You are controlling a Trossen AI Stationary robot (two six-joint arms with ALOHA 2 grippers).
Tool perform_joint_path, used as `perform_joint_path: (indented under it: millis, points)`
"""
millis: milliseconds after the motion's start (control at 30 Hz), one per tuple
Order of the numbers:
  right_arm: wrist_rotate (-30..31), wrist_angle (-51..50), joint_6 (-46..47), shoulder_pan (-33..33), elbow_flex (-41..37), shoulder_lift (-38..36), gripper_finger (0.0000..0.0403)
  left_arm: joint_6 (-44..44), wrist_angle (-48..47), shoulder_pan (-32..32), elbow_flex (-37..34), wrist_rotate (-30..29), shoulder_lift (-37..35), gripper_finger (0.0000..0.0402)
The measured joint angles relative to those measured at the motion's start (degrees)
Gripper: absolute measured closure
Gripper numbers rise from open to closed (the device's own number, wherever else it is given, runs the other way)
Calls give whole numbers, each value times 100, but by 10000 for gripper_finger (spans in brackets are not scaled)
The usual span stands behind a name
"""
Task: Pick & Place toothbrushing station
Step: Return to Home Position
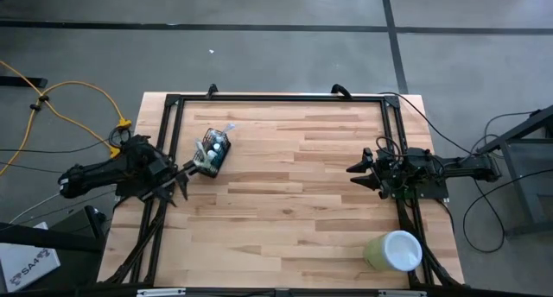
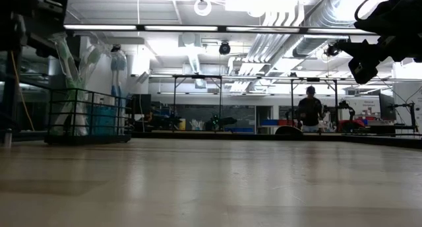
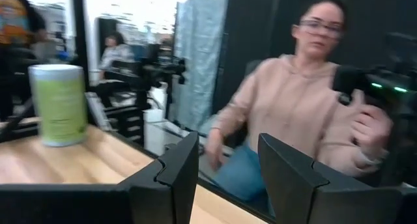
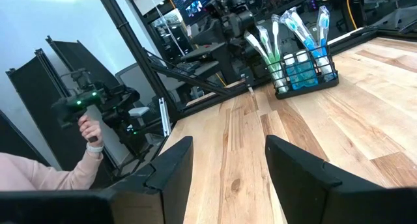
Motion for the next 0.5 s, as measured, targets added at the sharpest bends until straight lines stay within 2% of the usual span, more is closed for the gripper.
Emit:
perform_joint_path:
  millis: [167, 267, 367, 500]
  points:
    - [0, -2, 2, 1, 0, 0, 219, 58, -68, -128, 0, 362, 0, 248]
    - [0, -2, 2, 1, -1, 0, 219, 498, -500, -176, 0, 368, 0, 248]
    - [0, -2, 1, -1, 0, 0, 219, 1037, -1049, -175, 0, 163, 0, 248]
    - [0, -2, 2, 1, -1, 0, 219, 1102, -1253, -175, -2, -173, 0, 248]
